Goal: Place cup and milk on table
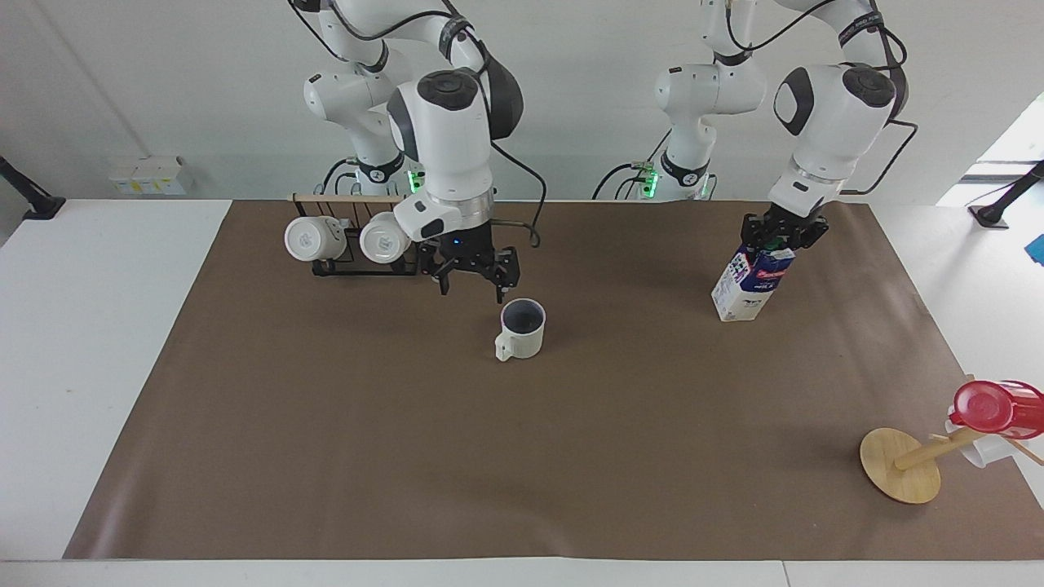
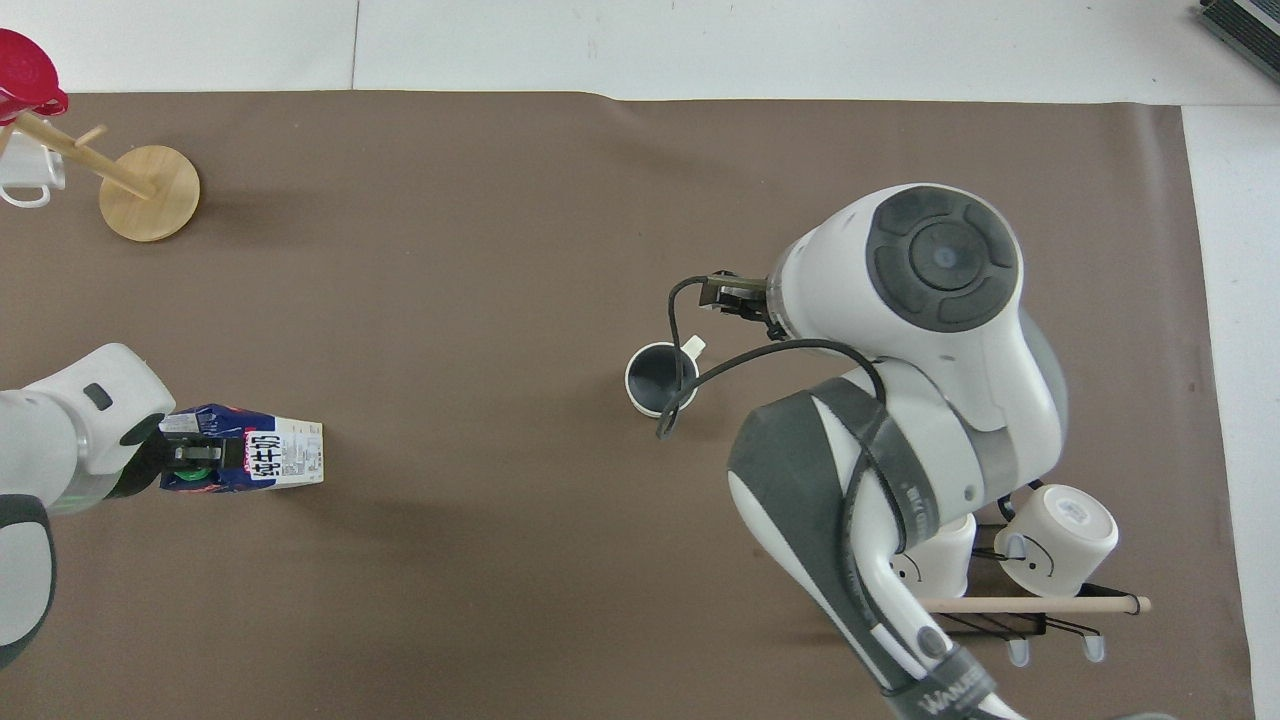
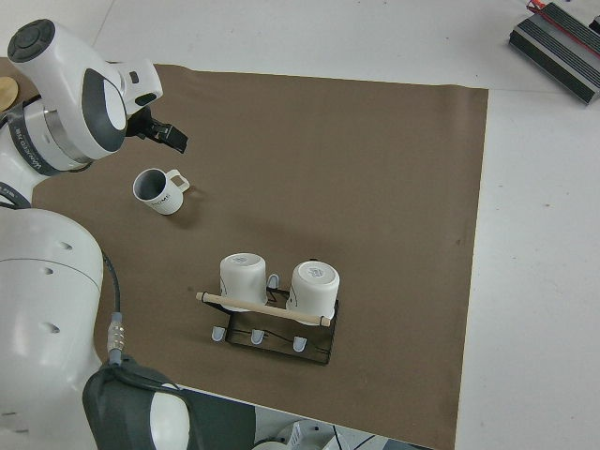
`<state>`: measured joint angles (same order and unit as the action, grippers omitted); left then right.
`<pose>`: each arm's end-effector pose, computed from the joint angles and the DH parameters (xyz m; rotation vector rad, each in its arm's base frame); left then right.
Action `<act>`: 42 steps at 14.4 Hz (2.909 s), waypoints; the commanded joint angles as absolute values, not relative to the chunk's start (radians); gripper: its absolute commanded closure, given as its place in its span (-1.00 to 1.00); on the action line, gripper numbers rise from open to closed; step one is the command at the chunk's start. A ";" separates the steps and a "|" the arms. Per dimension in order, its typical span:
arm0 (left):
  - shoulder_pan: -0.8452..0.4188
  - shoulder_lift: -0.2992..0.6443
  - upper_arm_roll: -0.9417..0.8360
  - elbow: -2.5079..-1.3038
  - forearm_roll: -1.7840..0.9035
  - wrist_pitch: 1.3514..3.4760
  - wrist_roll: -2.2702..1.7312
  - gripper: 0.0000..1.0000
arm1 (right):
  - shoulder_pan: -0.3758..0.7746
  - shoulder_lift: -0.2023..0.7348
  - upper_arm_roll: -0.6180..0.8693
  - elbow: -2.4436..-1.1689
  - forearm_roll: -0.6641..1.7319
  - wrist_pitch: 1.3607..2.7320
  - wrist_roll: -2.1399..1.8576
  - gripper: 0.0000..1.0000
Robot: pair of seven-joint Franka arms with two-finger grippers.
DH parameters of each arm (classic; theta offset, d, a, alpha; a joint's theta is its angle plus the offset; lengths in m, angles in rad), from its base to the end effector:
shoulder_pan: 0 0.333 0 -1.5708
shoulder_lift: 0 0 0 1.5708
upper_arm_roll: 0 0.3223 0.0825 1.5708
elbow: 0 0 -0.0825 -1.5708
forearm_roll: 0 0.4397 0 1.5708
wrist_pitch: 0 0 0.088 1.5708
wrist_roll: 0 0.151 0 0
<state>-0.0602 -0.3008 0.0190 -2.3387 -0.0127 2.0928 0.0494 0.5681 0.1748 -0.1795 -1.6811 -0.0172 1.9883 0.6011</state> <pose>0.5087 -0.0222 0.3950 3.1210 -0.1331 0.0858 0.6364 0.2648 0.4554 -3.0952 0.3134 -0.2200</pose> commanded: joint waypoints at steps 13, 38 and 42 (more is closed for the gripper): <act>-0.405 -0.097 0.003 -1.924 -0.017 1.908 -0.461 -0.04 | 0.221 -0.001 -0.173 -1.787 0.002 1.717 0.310 -1.00; -0.581 0.155 0.002 -1.818 -0.008 2.040 -0.607 -1.00 | 0.095 -0.072 -0.144 -1.539 -0.005 1.517 -0.002 -1.00; -0.584 0.149 0.003 -1.798 -0.009 2.002 -0.615 -1.00 | 0.098 -0.087 -0.144 -1.565 -0.003 1.519 -0.014 -1.00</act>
